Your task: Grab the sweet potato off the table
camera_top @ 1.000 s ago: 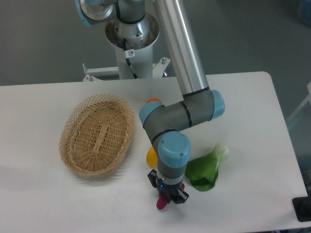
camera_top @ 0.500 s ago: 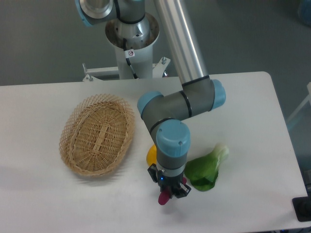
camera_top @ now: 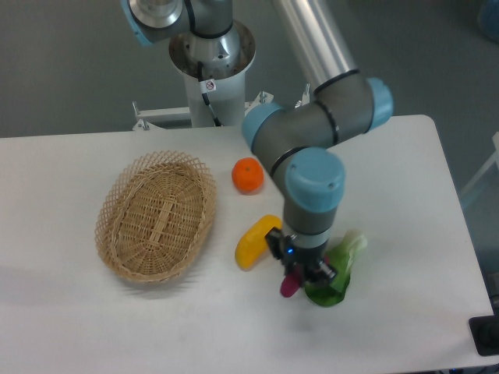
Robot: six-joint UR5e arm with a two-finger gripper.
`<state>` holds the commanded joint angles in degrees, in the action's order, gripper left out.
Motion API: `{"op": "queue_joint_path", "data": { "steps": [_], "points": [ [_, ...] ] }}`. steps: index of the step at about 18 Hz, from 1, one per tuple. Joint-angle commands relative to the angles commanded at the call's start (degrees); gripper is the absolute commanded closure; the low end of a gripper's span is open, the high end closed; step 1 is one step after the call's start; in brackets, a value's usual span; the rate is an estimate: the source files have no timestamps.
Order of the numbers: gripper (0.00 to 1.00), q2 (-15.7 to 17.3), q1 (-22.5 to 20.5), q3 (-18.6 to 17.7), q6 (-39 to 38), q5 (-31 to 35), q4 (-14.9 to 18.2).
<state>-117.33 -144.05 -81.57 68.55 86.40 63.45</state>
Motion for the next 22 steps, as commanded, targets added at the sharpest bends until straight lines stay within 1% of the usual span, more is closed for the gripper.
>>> {"op": "queue_joint_path", "data": {
  "steps": [3,7,11,17,22],
  "points": [
    [0.87,0.00,-2.02,0.62,2.37,0.00,0.27],
    [0.87,-0.44,-3.34,2.29,5.44,0.00,0.27],
    [0.87,-0.61,-4.48,2.55,8.69,0.00,0.27],
    [0.87,-0.53,-6.77,2.55,15.90,0.17,0.27],
    [0.87,-0.61,-8.18,2.46,18.90,1.76,0.18]
  ]
}}
